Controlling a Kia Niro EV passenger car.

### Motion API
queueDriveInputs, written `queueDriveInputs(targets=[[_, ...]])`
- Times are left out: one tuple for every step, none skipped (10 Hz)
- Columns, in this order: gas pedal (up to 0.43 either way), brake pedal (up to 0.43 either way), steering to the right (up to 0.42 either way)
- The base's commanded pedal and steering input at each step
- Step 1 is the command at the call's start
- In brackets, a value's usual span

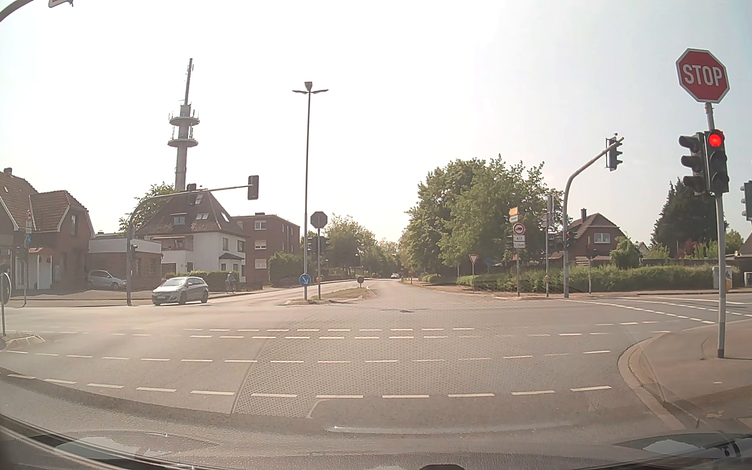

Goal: Follow the waypoints while adhering to traffic rules and regulations

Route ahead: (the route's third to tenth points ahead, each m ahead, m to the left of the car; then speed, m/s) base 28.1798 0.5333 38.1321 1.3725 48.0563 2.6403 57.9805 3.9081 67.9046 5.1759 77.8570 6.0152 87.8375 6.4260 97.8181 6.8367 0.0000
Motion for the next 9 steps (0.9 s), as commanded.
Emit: queueDriveInputs(targets=[[0.000, 0.213, -0.002], [0.000, 0.213, -0.001], [0.000, 0.220, -0.002], [0.000, 0.213, -0.002], [0.000, 0.220, -0.002], [0.000, 0.213, -0.001], [0.000, 0.213, -0.002], [0.000, 0.213, -0.002], [0.000, 0.213, -0.002]])
